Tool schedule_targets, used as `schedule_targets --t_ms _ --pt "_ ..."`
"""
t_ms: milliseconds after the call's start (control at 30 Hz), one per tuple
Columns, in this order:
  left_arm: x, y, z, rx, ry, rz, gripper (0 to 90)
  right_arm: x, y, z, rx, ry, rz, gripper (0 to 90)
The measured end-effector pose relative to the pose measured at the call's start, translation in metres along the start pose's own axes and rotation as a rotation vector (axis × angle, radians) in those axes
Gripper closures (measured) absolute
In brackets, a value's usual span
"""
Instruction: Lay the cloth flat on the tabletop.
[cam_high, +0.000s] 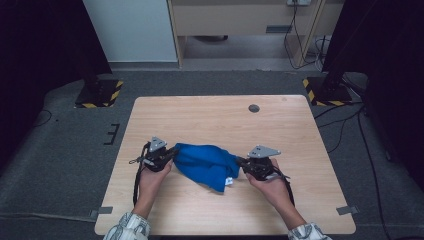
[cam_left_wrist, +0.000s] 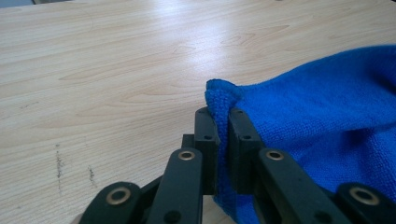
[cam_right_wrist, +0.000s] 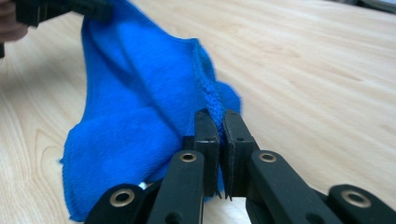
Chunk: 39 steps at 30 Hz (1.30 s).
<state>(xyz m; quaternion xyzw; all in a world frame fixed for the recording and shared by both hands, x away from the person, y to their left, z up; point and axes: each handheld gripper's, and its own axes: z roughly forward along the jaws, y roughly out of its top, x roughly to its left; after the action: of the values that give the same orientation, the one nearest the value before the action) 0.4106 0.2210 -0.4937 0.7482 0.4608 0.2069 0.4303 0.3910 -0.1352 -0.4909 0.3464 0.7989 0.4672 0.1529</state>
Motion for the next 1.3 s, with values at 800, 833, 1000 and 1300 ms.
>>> schedule_targets --t_ms 800,833,1000,1300 --pt "-0.037 0.033 -0.015 -0.049 -0.054 0.042 83.9 -0.041 0.020 -0.053 -0.095 -0.075 0.075 86.8" --pt "-0.038 0.037 -0.016 -0.044 -0.057 0.039 84.3 -0.042 0.020 -0.055 -0.099 -0.078 0.069 86.8" --pt "-0.043 0.049 -0.023 -0.057 -0.067 0.048 84.3 -0.042 0.024 -0.066 -0.097 -0.080 0.038 86.8" --pt "-0.052 0.074 -0.038 -0.097 -0.088 0.071 84.8 -0.040 0.036 -0.090 -0.100 -0.085 0.032 86.8"
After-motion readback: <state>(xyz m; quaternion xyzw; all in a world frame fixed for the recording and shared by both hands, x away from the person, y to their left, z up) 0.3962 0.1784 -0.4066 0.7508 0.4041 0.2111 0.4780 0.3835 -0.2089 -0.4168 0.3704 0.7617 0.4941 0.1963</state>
